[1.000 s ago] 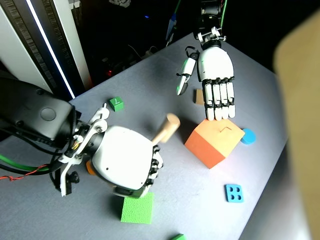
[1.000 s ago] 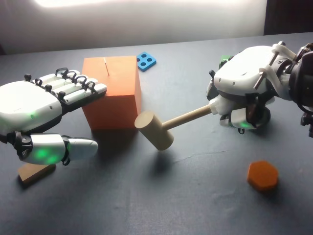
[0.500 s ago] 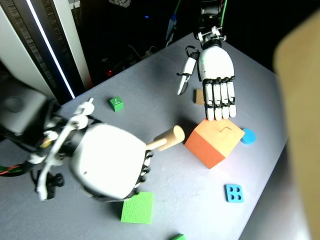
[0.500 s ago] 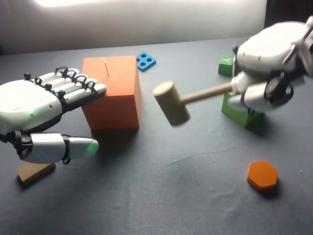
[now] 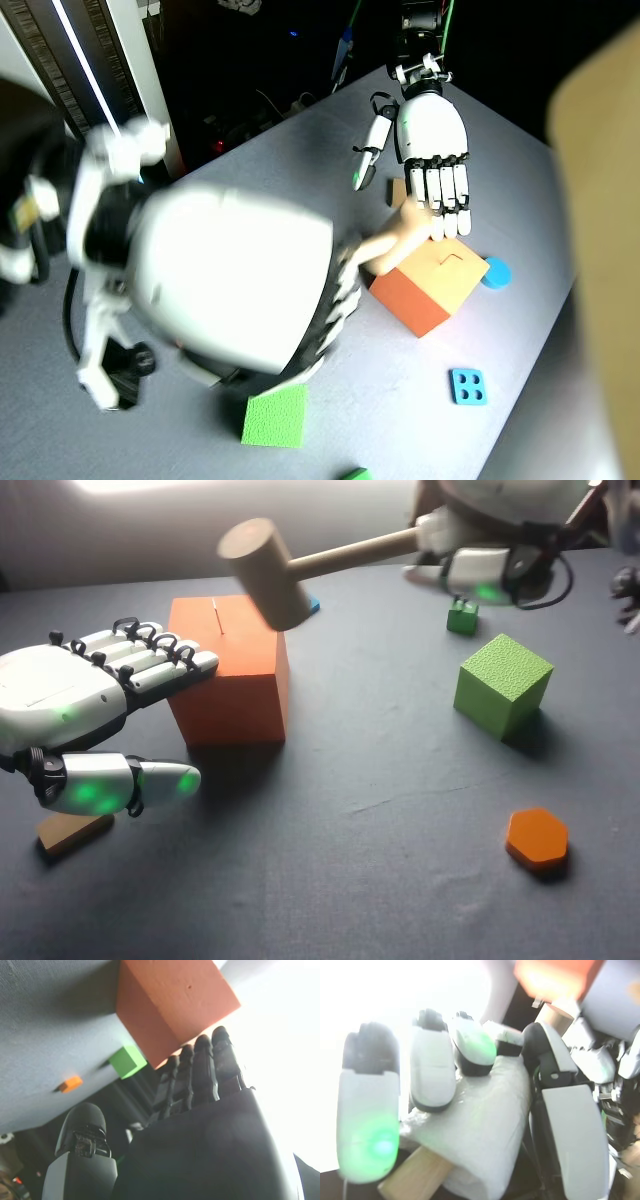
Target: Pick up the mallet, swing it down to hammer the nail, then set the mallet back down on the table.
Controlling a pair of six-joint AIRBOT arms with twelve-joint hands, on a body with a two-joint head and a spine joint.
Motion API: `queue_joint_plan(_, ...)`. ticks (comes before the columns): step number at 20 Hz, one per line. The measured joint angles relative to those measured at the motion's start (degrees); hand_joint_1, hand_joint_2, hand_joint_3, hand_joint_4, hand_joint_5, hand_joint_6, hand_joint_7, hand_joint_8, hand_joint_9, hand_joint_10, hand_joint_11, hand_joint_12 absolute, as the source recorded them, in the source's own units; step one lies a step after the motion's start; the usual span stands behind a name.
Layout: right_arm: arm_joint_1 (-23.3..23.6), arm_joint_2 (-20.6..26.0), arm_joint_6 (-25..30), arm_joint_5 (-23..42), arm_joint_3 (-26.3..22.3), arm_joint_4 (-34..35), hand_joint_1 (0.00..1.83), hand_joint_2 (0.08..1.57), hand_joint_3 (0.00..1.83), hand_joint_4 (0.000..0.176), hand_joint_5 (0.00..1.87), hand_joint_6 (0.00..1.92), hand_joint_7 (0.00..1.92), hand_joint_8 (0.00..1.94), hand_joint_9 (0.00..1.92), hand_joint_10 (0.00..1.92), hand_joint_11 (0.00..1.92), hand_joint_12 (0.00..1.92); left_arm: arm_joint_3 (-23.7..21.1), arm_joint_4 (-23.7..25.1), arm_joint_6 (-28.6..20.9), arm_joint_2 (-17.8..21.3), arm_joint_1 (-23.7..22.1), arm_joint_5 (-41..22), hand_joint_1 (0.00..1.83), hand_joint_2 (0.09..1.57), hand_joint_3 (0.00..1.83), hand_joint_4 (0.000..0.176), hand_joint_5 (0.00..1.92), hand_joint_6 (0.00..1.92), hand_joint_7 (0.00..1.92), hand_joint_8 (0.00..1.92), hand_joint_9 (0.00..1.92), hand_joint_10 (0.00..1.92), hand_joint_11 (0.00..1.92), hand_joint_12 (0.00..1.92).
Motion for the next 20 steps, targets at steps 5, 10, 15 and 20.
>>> queue_joint_plan(5,-1.77,-5.07,3.56,4.96,3.54,-2.40,0.61,1.57,0.08,0.176,1.45,1.92,1.68,1.94,1.75,1.92,1.89,1.92,0.57,0.02,0.00,-0.39,0.00,-0.02,0.00,1.24,0.00,0.000,0.02,0.00,0.00,0.00,0.00,0.00,0.00,0.00)
queue_joint_plan(10,-2.49,-10.75,5.55,9.46,8.11,-2.05,0.64,1.57,0.09,0.176,1.44,1.92,1.67,1.94,1.74,1.92,1.89,1.92,0.59,-0.07,0.00,-0.50,0.00,-0.11,0.00,1.24,0.00,0.000,0.03,0.00,0.02,0.01,0.00,0.00,0.00,0.00)
queue_joint_plan(15,-3.23,-16.79,4.31,10.69,13.81,-1.97,0.59,1.57,0.07,0.176,1.46,1.92,1.64,1.94,1.73,1.92,1.87,1.92,0.59,-0.04,0.00,-0.68,0.00,-0.26,0.00,1.24,0.00,0.000,0.04,0.01,0.03,0.01,0.00,0.00,0.00,0.00)
queue_joint_plan(20,-3.23,-20.57,4.04,10.29,18.51,-2.01,0.57,1.57,0.10,0.176,1.47,1.92,1.65,1.94,1.74,1.92,1.89,1.92,0.59,-0.07,-0.02,-0.70,0.00,-0.28,0.00,1.24,0.00,0.000,0.04,0.00,0.01,0.00,0.00,0.00,0.00,0.00)
